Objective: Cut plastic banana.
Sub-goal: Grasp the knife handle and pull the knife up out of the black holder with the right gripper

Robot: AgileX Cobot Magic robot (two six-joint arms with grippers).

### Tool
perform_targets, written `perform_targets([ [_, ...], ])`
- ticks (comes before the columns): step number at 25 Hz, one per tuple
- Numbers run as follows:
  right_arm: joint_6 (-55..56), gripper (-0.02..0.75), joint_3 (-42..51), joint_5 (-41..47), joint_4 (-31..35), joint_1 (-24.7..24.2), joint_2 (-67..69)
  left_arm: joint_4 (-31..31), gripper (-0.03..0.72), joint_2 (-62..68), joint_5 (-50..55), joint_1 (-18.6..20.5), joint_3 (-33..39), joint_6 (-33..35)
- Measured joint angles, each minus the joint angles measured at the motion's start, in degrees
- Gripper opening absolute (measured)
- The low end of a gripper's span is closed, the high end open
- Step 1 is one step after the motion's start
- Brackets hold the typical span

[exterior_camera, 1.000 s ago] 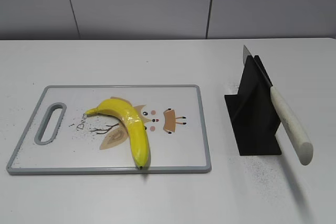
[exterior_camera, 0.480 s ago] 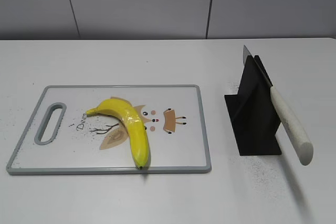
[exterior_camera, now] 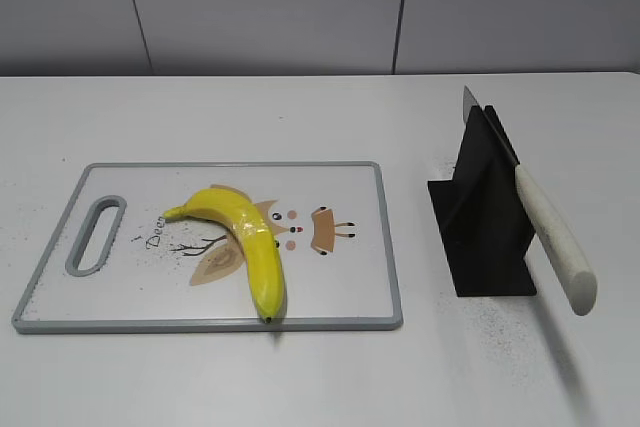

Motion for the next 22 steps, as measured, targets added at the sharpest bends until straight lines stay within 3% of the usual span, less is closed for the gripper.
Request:
perform_targets([
  [11, 0.05, 0.579, -1.85, 3.74, -0.28, 0.00, 1.19, 0.64, 0.546, 0.00, 0.00, 0.00, 0.00, 0.06],
  [16, 0.99, 0.579, -5.46, 9.48, -0.28, 0.00, 9.79, 0.69, 0.545, 0.00, 0.00, 0.00, 0.00, 0.05],
  [22, 5.31, 0.579, -11.76, 10.02, -0.20, 0.00, 23.68, 0.75, 0.545, 0.00, 0.00, 0.00, 0.00, 0.05],
])
